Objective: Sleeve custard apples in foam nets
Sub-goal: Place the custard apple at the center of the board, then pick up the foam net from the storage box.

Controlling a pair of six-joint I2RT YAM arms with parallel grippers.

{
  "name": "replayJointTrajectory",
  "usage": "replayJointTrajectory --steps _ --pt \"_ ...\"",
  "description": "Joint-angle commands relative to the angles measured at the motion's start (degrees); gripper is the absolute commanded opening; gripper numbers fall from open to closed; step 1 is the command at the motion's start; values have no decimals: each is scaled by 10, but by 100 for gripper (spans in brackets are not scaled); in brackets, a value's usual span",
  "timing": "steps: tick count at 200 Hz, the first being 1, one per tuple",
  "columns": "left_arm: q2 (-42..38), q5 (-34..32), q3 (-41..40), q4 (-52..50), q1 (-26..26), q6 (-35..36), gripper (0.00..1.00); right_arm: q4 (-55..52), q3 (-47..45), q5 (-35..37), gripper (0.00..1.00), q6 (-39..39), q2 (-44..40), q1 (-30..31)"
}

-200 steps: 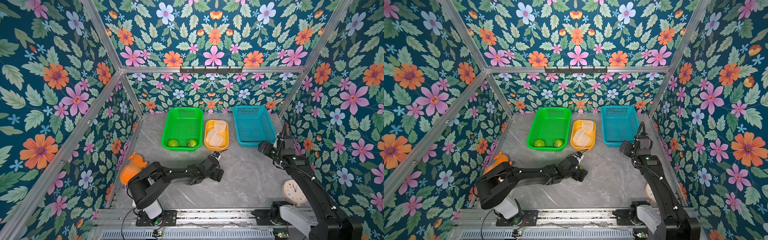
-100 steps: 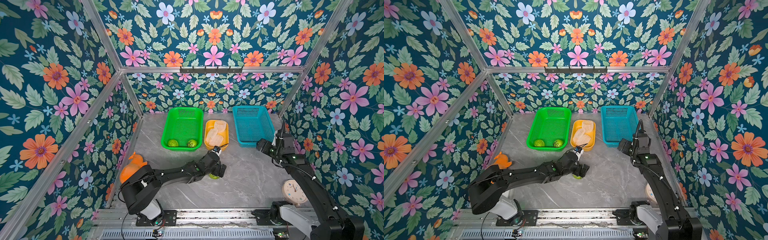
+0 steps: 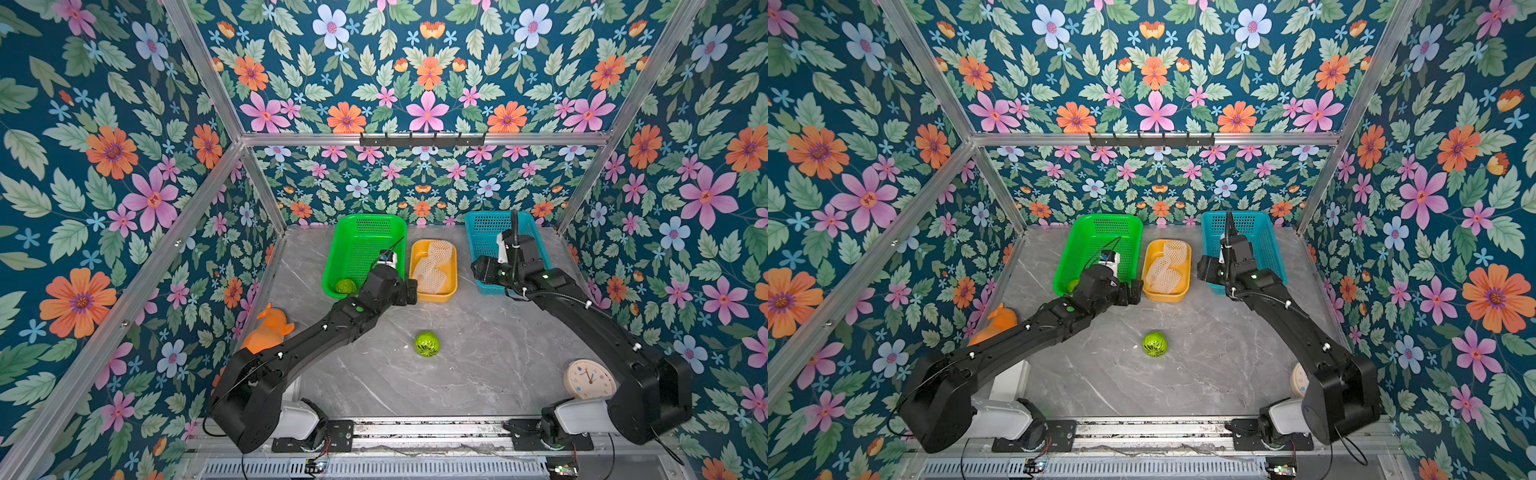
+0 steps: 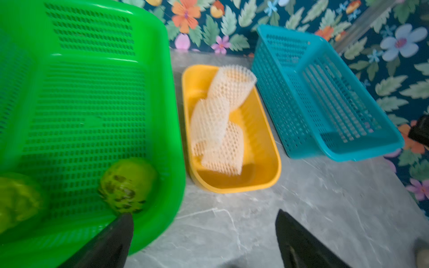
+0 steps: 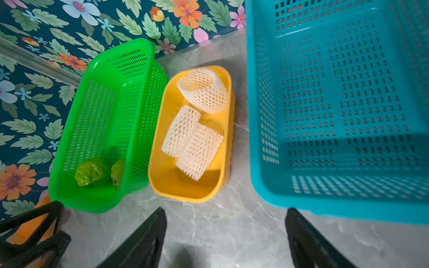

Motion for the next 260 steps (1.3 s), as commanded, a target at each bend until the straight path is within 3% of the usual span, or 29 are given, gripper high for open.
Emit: replayJointTrajectory --steps 1,23,65,102,131,201,260 --pt "-13 -22 -12 57 18 -1 100 10 48 5 75 -13 51 17" --pt "-8 -23 -14 72 38 16 100 1 105 -13 66 -23 117 26" --pt "7 21 -30 96 88 -1 100 -56 225 -13 65 -52 250 52" --pt "11 29 -42 110 108 -5 100 -97 312 -20 65 -28 340 78" --pt "13 32 -46 115 113 -2 100 -113 358 -22 64 40 387 79" --pt "5 53 -66 119 114 15 100 -81 376 -18 57 111 431 75" --pt "2 80 -70 129 114 37 99 -33 377 -60 42 153 458 61"
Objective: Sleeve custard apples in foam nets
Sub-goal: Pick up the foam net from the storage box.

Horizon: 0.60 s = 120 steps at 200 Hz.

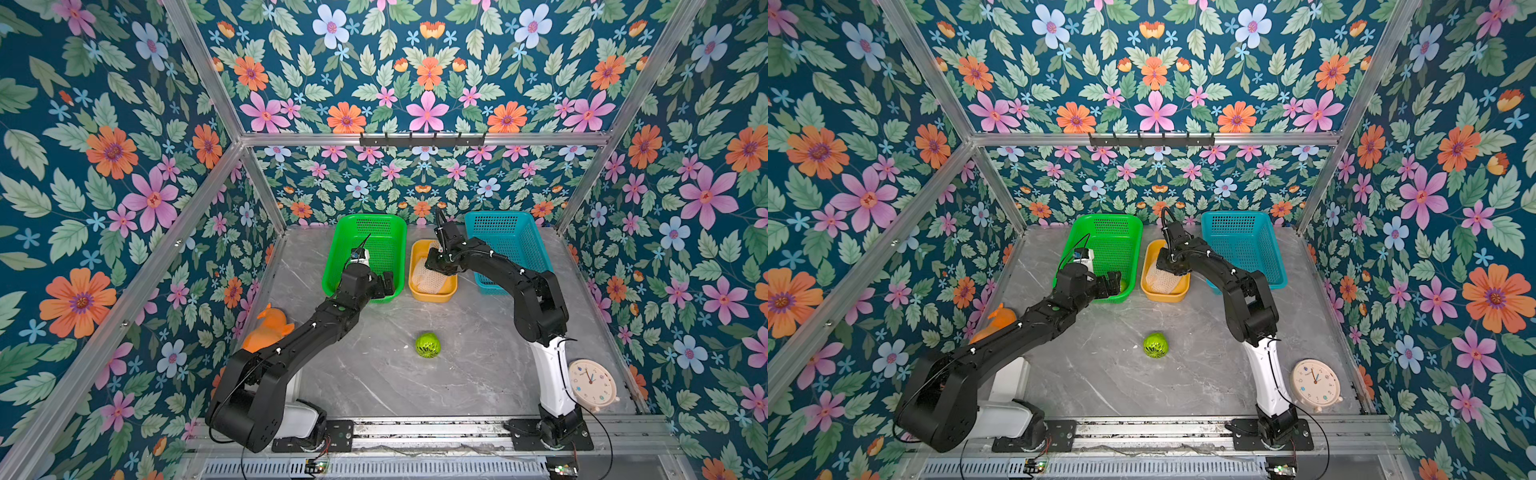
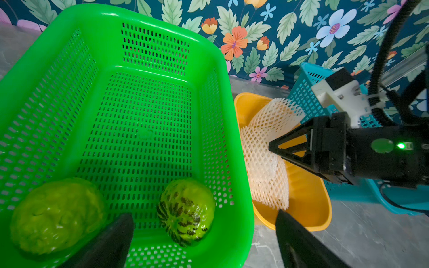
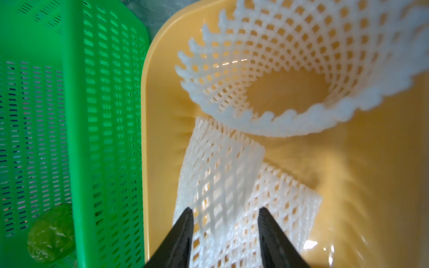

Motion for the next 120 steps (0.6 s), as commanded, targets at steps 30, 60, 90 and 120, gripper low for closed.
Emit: replayJointTrajectory --steps 30,60,90,120 --pt "-13 47 -12 50 0 57 98 71 -13 -39 17 41 -5 -13" --pt "-15 85 -18 76 0 89 97 67 -15 -55 0 38 -19 -22" --pt "-9 125 -15 88 0 130 96 54 -35 -71 0 27 -58 -29" --pt "-3 174 -7 89 0 190 94 -11 -28 -79 0 -9 -107 -29"
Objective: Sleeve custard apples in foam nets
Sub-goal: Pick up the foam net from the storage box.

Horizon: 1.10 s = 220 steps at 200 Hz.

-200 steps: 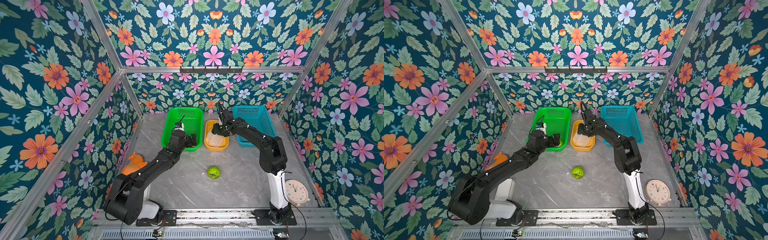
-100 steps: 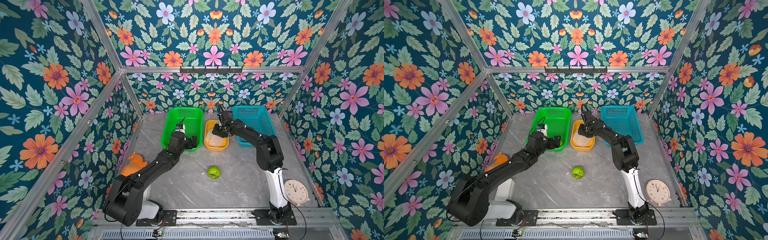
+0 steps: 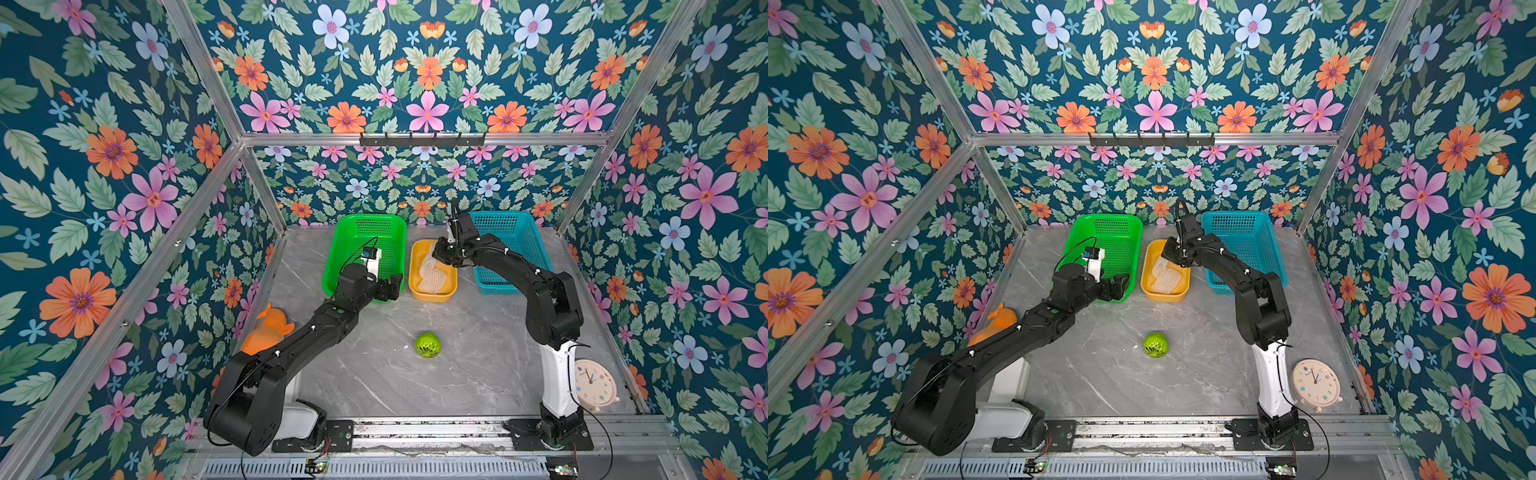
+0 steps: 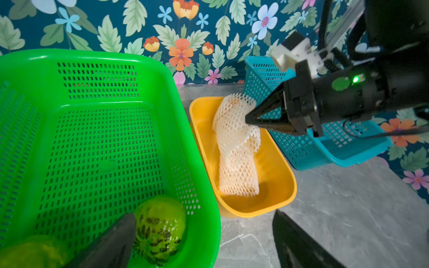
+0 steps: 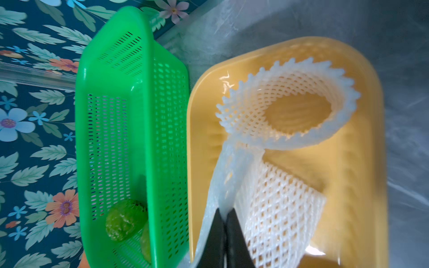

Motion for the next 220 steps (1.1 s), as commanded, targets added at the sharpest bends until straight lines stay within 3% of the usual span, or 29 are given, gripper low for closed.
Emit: replayJointTrajectory --steps 1,38,87,119,159,220 --pt "4 58 8 20 0 67 94 -51 7 -15 0 -34 -34 2" --pt "19 135 28 26 0 103 81 -127 5 -22 0 -74 -93 2" --pt "39 259 55 34 -14 81 73 -174 -20 -39 0 -97 -153 2" --pt "46 243 67 16 -57 92 72 -161 -54 -68 0 -88 -171 2" --pt "77 216 89 16 -72 93 60 -124 -99 -90 0 -77 -200 2" --pt "126 204 139 -12 -93 113 61 -121 -122 -95 0 -78 -218 2"
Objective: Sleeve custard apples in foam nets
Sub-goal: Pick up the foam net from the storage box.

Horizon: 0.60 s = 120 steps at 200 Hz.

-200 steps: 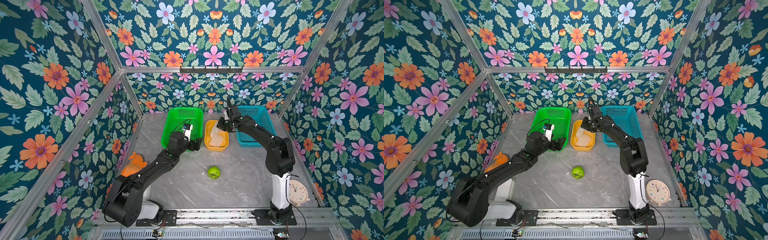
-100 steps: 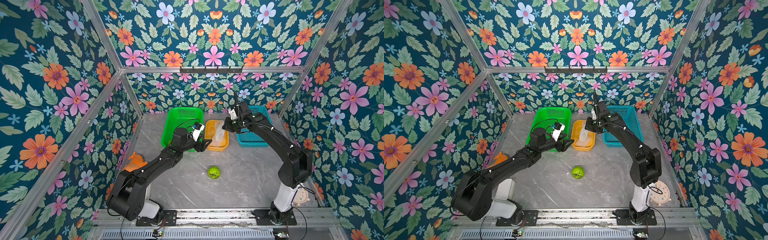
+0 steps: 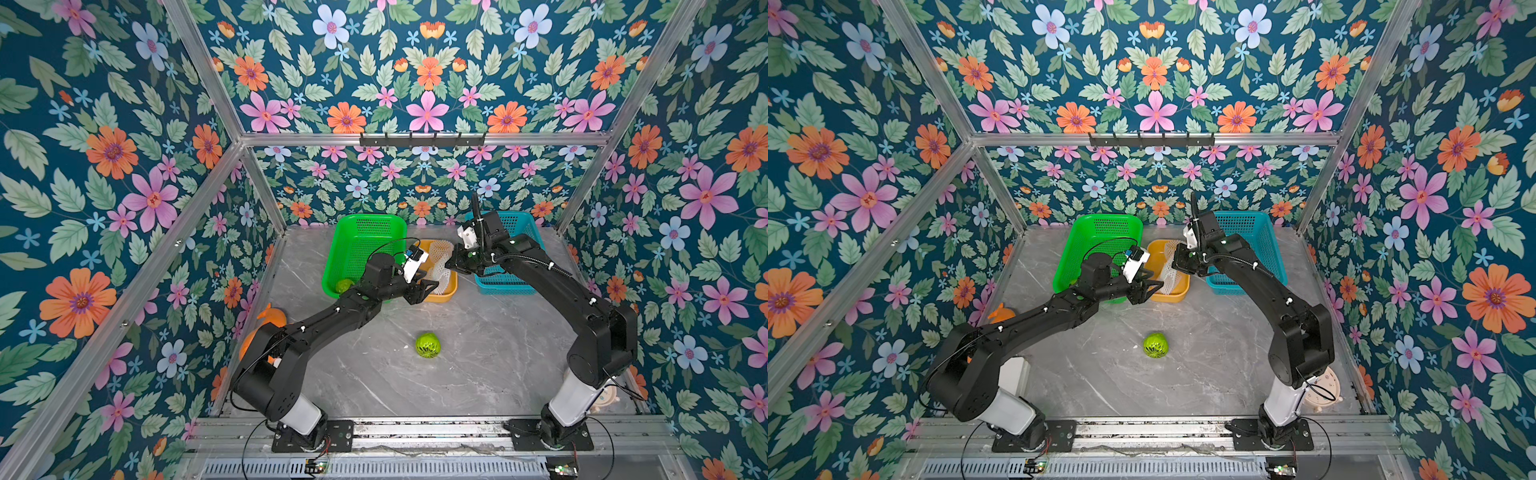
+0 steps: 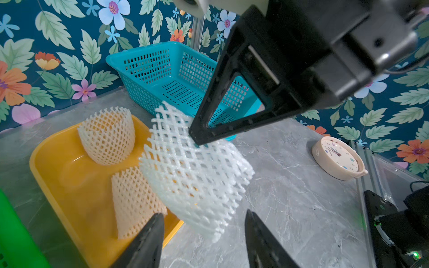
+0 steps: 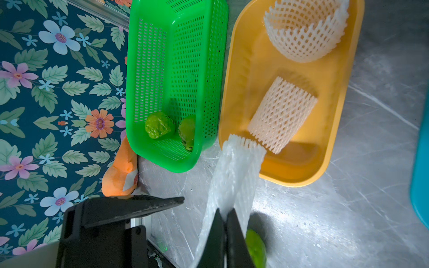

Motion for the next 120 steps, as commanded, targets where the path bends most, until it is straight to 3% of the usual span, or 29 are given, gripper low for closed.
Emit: replayJointTrajectory --steps 1,64,99,120 --pt "9 -11 16 -17 -11 21 61 9 -7 -8 0 6 -8 1" --pt "31 -47 27 -33 -21 26 57 23 -21 -14 0 10 -21 1" --pt "34 -63 23 -21 -21 22 35 25 -25 -16 0 9 -23 1" --pt "31 -69 22 -16 -20 21 12 28 -28 -16 0 9 -24 1"
